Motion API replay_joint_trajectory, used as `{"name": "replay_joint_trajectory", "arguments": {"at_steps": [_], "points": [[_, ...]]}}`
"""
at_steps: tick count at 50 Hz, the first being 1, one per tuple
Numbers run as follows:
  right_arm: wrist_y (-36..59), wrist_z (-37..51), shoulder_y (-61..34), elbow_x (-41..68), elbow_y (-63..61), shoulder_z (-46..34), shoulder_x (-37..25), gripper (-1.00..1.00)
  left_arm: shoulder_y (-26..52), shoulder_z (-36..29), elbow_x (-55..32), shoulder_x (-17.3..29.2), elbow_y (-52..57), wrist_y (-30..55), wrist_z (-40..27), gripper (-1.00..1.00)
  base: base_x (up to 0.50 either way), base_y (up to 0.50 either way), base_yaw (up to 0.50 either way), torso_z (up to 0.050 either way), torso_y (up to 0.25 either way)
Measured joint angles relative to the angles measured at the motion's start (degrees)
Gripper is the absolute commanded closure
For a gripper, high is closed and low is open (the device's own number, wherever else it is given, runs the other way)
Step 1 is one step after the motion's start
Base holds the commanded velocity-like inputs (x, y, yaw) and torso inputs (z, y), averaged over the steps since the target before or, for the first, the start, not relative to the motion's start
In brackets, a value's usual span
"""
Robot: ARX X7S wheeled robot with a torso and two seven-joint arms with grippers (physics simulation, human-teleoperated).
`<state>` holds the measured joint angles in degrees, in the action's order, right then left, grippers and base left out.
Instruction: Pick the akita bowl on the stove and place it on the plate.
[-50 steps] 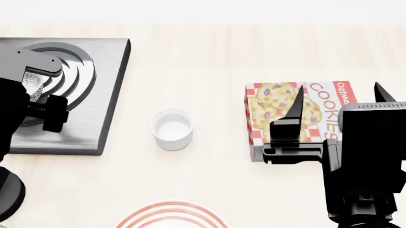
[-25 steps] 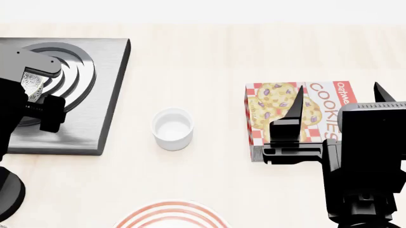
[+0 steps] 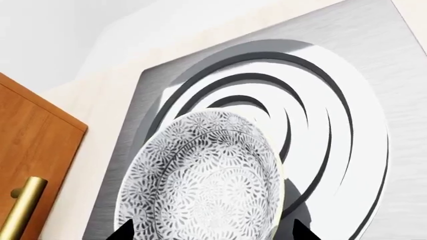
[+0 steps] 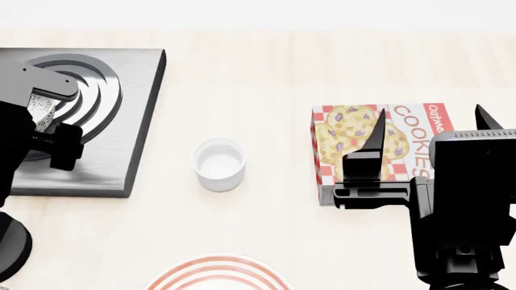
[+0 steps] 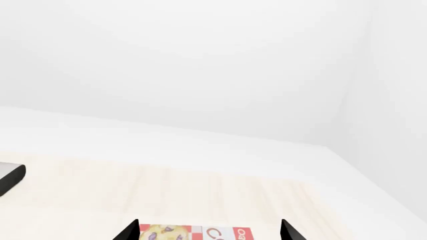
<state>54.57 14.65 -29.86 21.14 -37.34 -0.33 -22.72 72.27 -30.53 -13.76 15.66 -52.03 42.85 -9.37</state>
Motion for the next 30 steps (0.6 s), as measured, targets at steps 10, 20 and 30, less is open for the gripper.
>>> {"name": "replay_joint_trajectory", "arguments": {"at_steps": [10, 20, 30], "points": [[0.1, 0.2, -0.1, 0.2, -0.1, 0.0, -0.1, -1.0, -0.1, -0.2, 0.0, 0.0, -0.1, -0.1, 0.2, 1.0, 0.0, 0.0, 0.0, 0.0, 0.0], [-0.3, 0.2, 0.0, 0.2, 0.3, -0.1, -0.1, -1.0, -0.2, -0.4, -0.8, -0.3, 0.5, -0.3, 1.0, 1.0, 0.0, 0.0, 0.0, 0.0, 0.0], [-0.5, 0.4, 0.0, 0.3, 0.5, -0.2, -0.2, -1.0, -0.5, -0.6, -0.9, -0.4, 0.9, -0.4, 1.5, 1.0, 0.0, 0.0, 0.0, 0.0, 0.0]]}}
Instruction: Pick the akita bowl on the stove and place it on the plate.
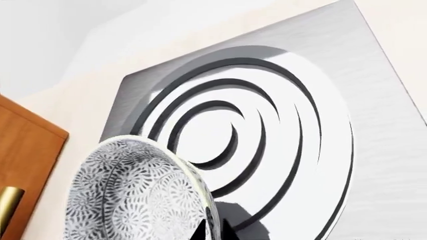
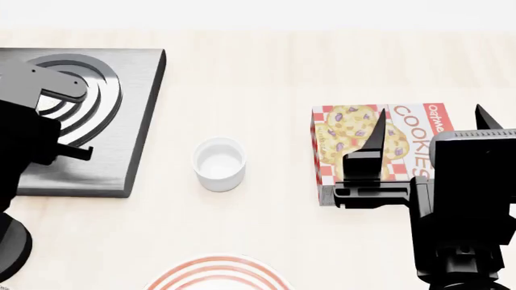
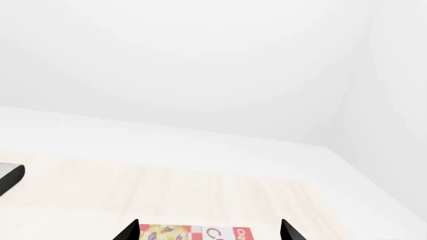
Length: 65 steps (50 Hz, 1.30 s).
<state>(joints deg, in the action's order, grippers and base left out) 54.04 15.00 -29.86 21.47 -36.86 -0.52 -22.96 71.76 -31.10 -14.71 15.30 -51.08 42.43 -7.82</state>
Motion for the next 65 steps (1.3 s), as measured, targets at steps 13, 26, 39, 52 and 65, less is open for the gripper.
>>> {"name": "replay_joint_trajectory", "arguments": {"at_steps": [13, 26, 39, 52, 65], "points": [[0.1, 0.3, 0.0, 0.3, -0.2, 0.0, -0.1, -1.0, -0.6, 2.0, -1.3, 0.7, 1.8, -0.4, -1.5, 1.0, 0.0, 0.0, 0.0, 0.0, 0.0], [-0.3, 0.4, 0.2, 0.3, 0.0, -0.2, -0.3, -1.0, 0.5, 7.9, -5.0, 1.6, 10.3, -0.3, -5.5, 1.0, 0.0, 0.0, 0.0, 0.0, 0.0], [-0.3, 0.6, 0.2, 0.5, 0.0, -0.1, -0.4, -1.0, 1.4, 4.6, -6.8, 4.2, 26.6, 4.8, -2.6, 1.0, 0.0, 0.0, 0.0, 0.0, 0.0], [-0.4, 0.7, 0.2, 0.7, 0.1, -0.2, -0.5, -1.0, 3.0, -6.6, -9.0, 11.2, 50.9, 13.5, 7.2, 1.0, 0.0, 0.0, 0.0, 0.0, 0.0], [-0.7, 0.9, 0.2, 0.8, 0.2, -0.4, -0.7, -1.0, 6.8, -16.1, -10.7, 17.1, 69.5, 18.3, 15.5, 1.0, 0.0, 0.0, 0.0, 0.0, 0.0]]}}
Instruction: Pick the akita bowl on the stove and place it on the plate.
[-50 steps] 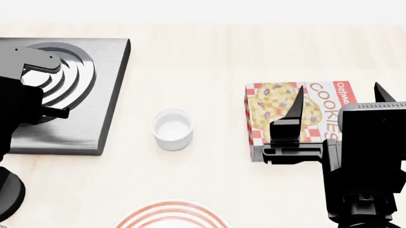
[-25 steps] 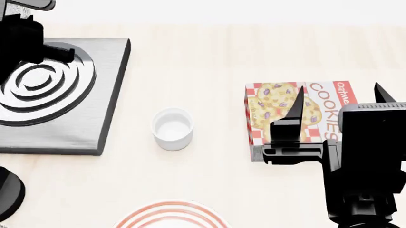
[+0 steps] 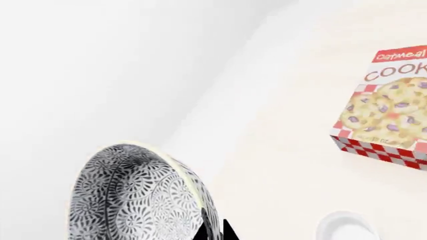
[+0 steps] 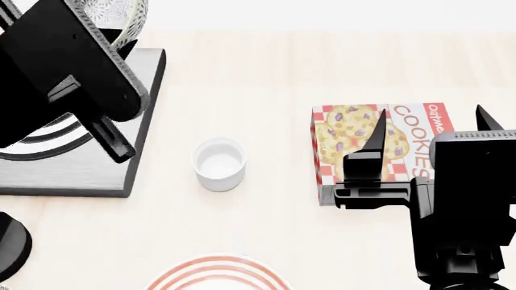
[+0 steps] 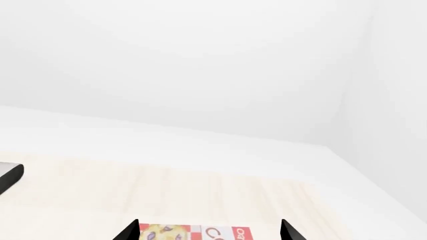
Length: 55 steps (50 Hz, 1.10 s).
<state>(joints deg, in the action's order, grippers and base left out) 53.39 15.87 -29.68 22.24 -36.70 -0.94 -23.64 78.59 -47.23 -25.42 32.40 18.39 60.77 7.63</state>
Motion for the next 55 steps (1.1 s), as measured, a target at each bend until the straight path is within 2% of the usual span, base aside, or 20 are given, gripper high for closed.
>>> {"name": "replay_joint_trajectory", "arguments": {"at_steps": [10, 21, 33, 55], "points": [[-0.1, 0.1, 0.0, 0.1, 0.0, -0.2, -0.1, -1.0, 3.8, -8.7, -0.9, 4.2, 14.8, 1.8, 7.0, 1.0, 0.0, 0.0, 0.0, 0.0, 0.0], [0.0, 0.3, 0.0, 0.3, -0.1, -0.2, -0.2, -1.0, 6.2, -18.9, 0.6, 7.6, 24.1, -0.4, 13.9, 1.0, 0.0, 0.0, 0.0, 0.0, 0.0], [0.0, 0.5, 0.0, 0.5, -0.2, -0.2, -0.3, -1.0, 7.9, -29.7, 5.6, 9.3, 28.7, -3.4, 18.6, 1.0, 0.0, 0.0, 0.0, 0.0, 0.001], [-0.4, 0.6, 0.0, 0.8, 0.1, -0.3, -0.5, -1.0, 11.1, -44.9, 15.4, 8.1, 30.7, -5.4, 22.1, 1.0, 0.0, 0.0, 0.0, 0.0, 0.0]]}}
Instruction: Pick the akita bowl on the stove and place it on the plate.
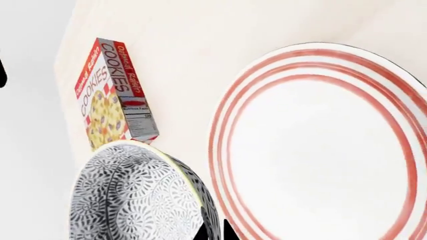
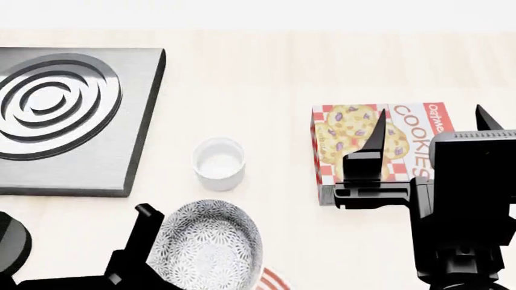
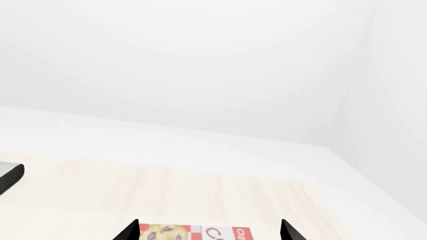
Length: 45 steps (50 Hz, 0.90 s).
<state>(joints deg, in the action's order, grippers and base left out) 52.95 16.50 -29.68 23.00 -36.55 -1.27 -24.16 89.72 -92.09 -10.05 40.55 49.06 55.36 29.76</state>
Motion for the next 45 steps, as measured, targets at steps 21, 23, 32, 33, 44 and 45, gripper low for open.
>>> {"name": "replay_joint_trajectory", "arguments": {"at_steps": [21, 23, 32, 33, 44, 45], "points": [[-0.1, 0.3, 0.0, 0.3, 0.0, -0.1, -0.2, -1.0, 0.1, -5.1, 4.3, -1.2, -0.9, -1.2, -0.5, 1.0, 0.0, 0.0, 0.0, 0.0, 0.0], [-0.1, 0.3, 0.0, 0.4, 0.0, -0.1, -0.2, -1.0, 0.0, -5.7, 4.8, -1.3, -1.2, -1.4, -0.7, 1.0, 0.0, 0.0, 0.0, 0.0, 0.0], [-0.3, 0.4, 0.0, 0.4, 0.2, -0.2, -0.3, -1.0, -0.8, -7.6, 6.4, -1.9, -1.6, -1.4, -1.5, 1.0, 0.0, 0.0, 0.0, 0.0, 0.0], [-0.3, 0.4, 0.0, 0.4, 0.2, -0.2, -0.3, -1.0, -0.9, -7.8, 6.5, -1.9, -1.6, -1.4, -1.6, 1.0, 0.0, 0.0, 0.0, 0.0, 0.0], [-0.4, 0.5, 0.0, 0.6, 0.2, -0.3, -0.4, -1.0, -2.6, -9.5, 7.3, -2.1, -1.4, -1.0, -2.4, 1.0, 0.0, 0.0, 0.0, 0.0, 0.001], [-0.4, 0.5, 0.0, 0.6, 0.2, -0.3, -0.4, -1.0, -2.7, -9.7, 7.3, -2.2, -1.4, -1.0, -2.5, 1.0, 0.0, 0.0, 0.0, 0.0, 0.0]]}}
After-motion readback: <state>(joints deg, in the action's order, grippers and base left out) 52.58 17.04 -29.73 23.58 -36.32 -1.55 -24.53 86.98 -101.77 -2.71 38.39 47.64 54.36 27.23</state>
